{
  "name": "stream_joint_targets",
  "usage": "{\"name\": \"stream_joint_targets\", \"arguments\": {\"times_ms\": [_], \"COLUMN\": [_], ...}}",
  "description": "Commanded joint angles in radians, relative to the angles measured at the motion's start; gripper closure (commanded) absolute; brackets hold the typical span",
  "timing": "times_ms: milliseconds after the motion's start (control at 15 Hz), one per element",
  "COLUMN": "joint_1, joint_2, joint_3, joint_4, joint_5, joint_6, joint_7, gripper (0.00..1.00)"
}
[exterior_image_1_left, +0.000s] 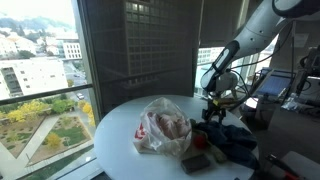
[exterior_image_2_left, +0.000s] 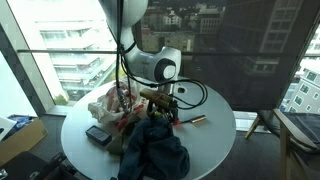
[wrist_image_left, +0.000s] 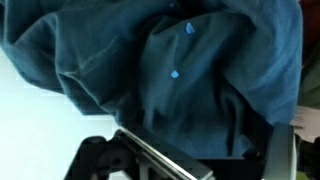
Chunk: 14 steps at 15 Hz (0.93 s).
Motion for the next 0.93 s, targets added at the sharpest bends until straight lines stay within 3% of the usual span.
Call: {"name": "stream_joint_targets", "arguments": {"times_ms": [0, 200, 267, 400, 600, 667, 867], "joint_1": [0.004, 0.021, 0.024, 0.021, 0.021, 0.017, 0.018], "joint_2": [0.073, 0.105, 0.113, 0.121, 0.123, 0.121, 0.097], "joint_3": [0.026, 0.020, 0.015, 0.018, 0.019, 0.025, 0.033], "joint_4": [0.089, 0.131, 0.143, 0.162, 0.184, 0.191, 0.200], "joint_5": [-0.005, -0.014, -0.012, 0.002, 0.011, 0.023, 0.052], "joint_6": [-0.074, -0.124, -0.142, -0.168, -0.203, -0.228, -0.291], "joint_7": [-0.054, -0.033, -0.019, -0.010, 0.008, 0.013, 0.033], "gripper": [0.00, 0.00, 0.25, 0.32, 0.57, 0.62, 0.64]}}
